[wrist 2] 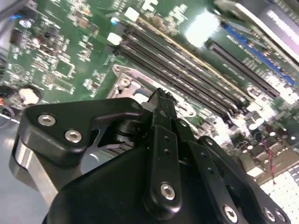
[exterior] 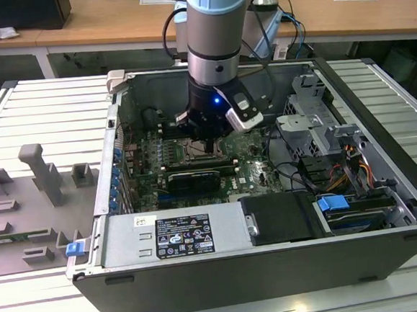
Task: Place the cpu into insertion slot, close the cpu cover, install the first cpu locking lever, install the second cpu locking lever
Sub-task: 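Install the second cpu locking lever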
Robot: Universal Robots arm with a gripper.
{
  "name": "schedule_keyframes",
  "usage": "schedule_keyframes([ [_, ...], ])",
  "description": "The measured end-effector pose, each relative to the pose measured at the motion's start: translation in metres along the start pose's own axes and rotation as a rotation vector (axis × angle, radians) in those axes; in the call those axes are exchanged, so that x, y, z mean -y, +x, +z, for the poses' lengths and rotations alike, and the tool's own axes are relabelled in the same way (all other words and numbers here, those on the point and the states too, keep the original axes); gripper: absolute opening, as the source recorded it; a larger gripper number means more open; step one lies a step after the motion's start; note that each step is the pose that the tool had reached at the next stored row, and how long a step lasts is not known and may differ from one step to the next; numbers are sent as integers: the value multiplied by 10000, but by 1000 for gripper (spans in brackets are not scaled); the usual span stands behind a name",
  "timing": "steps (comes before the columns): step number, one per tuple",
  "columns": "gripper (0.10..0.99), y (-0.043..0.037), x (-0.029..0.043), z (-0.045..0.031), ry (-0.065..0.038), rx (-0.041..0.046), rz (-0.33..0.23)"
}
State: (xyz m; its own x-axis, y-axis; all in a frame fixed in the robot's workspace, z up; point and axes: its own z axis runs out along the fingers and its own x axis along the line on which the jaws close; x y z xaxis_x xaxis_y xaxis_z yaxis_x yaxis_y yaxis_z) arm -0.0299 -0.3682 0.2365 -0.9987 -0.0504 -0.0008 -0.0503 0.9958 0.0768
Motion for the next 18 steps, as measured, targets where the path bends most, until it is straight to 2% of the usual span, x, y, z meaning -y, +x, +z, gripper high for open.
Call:
schedule_keyframes([
  [3, 106, 104, 0, 16, 0, 0, 1],
  [6, 106, 149, 3, 88, -5, -1, -5],
  [13, 106, 231, 61, 94, -97, 4, -12],
  [18, 106, 291, 65, 134, -180, 5, -42],
])
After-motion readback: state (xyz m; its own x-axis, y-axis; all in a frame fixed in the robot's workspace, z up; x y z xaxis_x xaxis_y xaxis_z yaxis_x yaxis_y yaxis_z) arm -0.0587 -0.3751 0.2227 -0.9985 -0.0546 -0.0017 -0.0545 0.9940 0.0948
